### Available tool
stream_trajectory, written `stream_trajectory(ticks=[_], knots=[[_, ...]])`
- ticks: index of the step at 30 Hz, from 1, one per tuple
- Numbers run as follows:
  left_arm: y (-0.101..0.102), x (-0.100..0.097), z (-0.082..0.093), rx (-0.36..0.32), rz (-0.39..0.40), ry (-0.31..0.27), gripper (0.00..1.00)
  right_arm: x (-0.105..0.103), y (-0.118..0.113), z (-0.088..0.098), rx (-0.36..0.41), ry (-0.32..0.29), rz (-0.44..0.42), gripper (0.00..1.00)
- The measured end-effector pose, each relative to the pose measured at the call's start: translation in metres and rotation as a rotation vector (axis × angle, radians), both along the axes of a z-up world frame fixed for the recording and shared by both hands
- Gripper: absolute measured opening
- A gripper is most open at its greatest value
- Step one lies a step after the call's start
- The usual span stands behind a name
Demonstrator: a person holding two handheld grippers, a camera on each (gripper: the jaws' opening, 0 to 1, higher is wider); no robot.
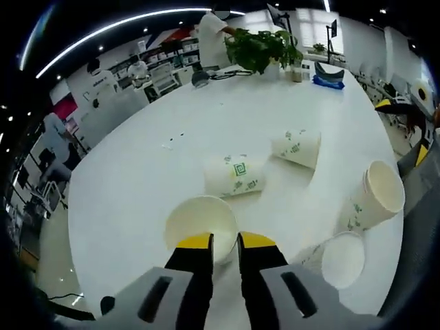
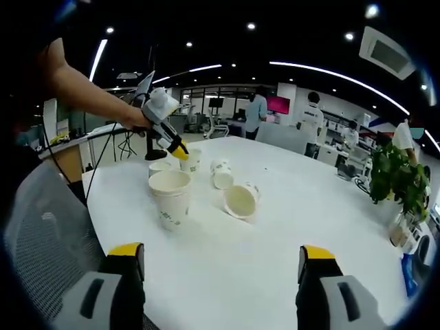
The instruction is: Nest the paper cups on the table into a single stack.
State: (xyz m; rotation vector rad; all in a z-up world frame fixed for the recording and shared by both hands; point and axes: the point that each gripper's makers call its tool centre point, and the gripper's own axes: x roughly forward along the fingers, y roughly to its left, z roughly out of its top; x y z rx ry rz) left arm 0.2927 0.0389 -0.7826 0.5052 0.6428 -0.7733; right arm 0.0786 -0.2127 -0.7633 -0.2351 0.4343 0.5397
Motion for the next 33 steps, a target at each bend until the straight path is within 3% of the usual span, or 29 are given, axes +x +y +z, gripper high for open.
stream_trajectory(ticks=[11, 19, 27, 33], knots=[[-0.001, -0.002, -0.002, 0.002, -0.008, 0.011, 0.01, 0.000, 0.000, 0.000, -0.003, 0.003, -0.005, 0.93], [0.000, -0.005, 0.000, 0.011, 0.008, 0.016, 0.00, -0.001, 0.001, 0.002, -0.002, 0.000, -0.004, 0.93], [-0.003, -0.017, 0.021, -0.062, 0.095, 0.037, 0.00, -0.001, 0.002, 0.003, 0.002, -0.006, 0.004, 0.93], [-0.015, -0.039, 0.042, -0.071, 0.054, 0.031, 0.00, -0.002, 0.004, 0.002, -0.002, -0.007, 0.014, 0.94]])
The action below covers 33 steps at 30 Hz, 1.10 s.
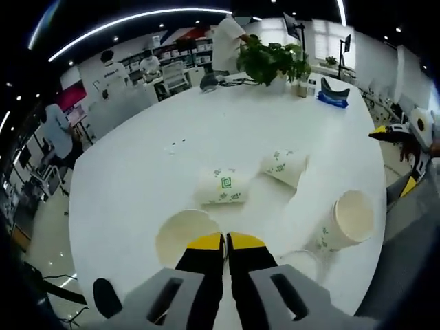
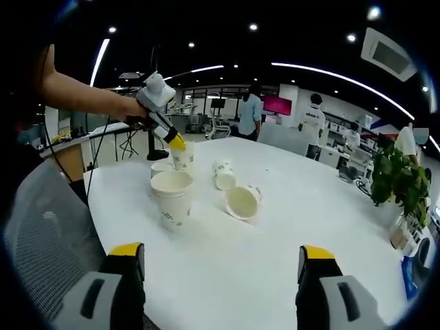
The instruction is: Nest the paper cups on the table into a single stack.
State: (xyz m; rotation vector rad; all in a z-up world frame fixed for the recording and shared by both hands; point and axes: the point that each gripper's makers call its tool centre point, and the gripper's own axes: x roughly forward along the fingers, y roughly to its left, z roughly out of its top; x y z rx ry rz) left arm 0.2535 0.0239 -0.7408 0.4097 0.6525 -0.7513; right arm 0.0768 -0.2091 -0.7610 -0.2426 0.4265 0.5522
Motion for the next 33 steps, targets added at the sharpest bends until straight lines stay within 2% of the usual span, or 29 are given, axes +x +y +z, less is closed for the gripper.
stream_trajectory(ticks=[2, 3, 5, 7, 15, 23, 29, 33], knots=[[-0.009, -0.009, 0.014, -0.007, -0.036, 0.000, 0.00, 0.000, 0.000, 0.000, -0.002, -0.001, 0.000, 0.94], [-0.016, -0.018, 0.024, 0.009, -0.084, -0.009, 0.00, 0.000, 0.000, 0.000, -0.001, -0.001, 0.001, 0.94], [-0.025, -0.029, 0.038, 0.016, -0.107, -0.022, 0.00, 0.000, 0.000, 0.000, -0.003, -0.001, 0.003, 0.94], [-0.032, -0.037, 0.046, 0.007, -0.137, -0.013, 0.00, 0.000, 0.001, 0.000, -0.005, 0.000, 0.007, 0.94], [-0.070, -0.091, 0.081, -0.006, -0.298, -0.009, 0.00, 0.000, 0.000, -0.001, -0.008, 0.000, 0.007, 0.94], [-0.095, -0.124, 0.082, 0.000, -0.393, 0.001, 0.00, -0.001, 0.001, -0.003, -0.016, 0.003, 0.021, 0.94], [-0.105, -0.129, 0.070, 0.018, -0.410, 0.013, 0.00, -0.001, 0.001, -0.003, -0.014, 0.006, 0.022, 0.94], [-0.109, -0.132, 0.062, 0.057, -0.424, 0.002, 0.00, 0.000, 0.001, -0.003, -0.011, 0.004, 0.020, 0.94]])
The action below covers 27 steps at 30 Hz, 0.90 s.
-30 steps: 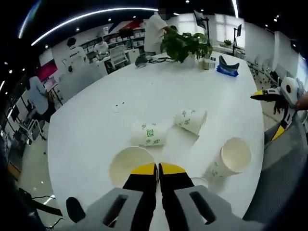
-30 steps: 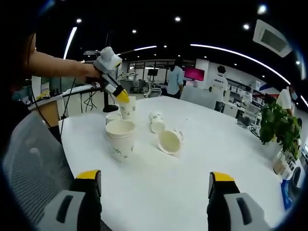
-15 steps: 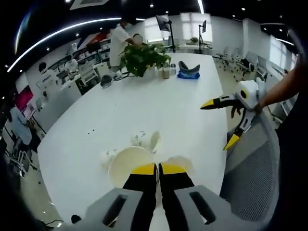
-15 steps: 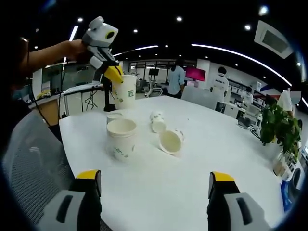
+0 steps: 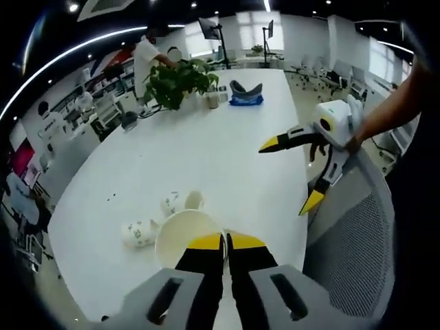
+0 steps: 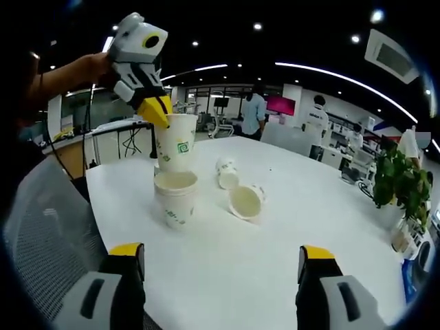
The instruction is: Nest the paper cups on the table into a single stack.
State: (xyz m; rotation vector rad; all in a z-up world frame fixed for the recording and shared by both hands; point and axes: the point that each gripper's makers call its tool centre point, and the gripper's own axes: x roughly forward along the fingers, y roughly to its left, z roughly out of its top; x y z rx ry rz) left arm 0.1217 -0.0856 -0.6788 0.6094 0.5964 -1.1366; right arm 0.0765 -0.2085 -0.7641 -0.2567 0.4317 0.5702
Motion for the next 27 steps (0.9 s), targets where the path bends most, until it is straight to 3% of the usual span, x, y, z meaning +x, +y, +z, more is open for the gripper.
stream_trajectory(ticks=[14, 27], knots=[[-0.008, -0.002, -0.027, 0.037, 0.005, 0.013, 0.00, 0.001, 0.000, -0.001, 0.003, -0.002, 0.005, 0.93], [-0.006, 0.001, -0.057, 0.010, 0.063, 0.095, 0.00, -0.001, 0.004, 0.002, 0.006, -0.001, 0.007, 0.93]])
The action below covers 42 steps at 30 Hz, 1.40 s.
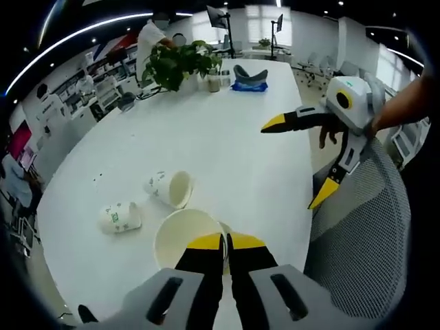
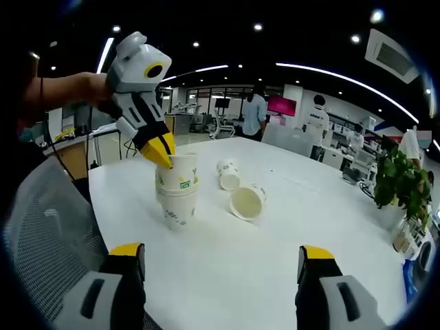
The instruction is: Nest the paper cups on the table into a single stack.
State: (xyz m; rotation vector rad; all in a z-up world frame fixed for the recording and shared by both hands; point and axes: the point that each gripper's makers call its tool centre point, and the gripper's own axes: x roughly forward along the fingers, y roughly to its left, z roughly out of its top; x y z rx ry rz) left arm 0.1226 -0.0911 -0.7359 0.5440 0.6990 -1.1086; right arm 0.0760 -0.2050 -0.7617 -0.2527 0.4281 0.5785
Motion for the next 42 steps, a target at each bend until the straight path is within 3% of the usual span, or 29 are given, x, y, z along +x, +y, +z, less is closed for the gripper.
stream_trajectory(ticks=[19, 33, 42], knots=[[-0.007, -0.010, -0.028, -0.043, 0.025, 0.139, 0.02, 0.001, -0.003, -0.003, 0.002, 0.005, -0.004, 0.92], [-0.007, -0.010, -0.045, -0.016, -0.010, 0.133, 0.03, 0.000, -0.004, -0.003, 0.004, 0.005, -0.004, 0.92], [-0.008, -0.013, -0.037, -0.047, -0.013, 0.119, 0.07, 0.000, -0.005, -0.006, 0.001, 0.011, -0.006, 0.93]])
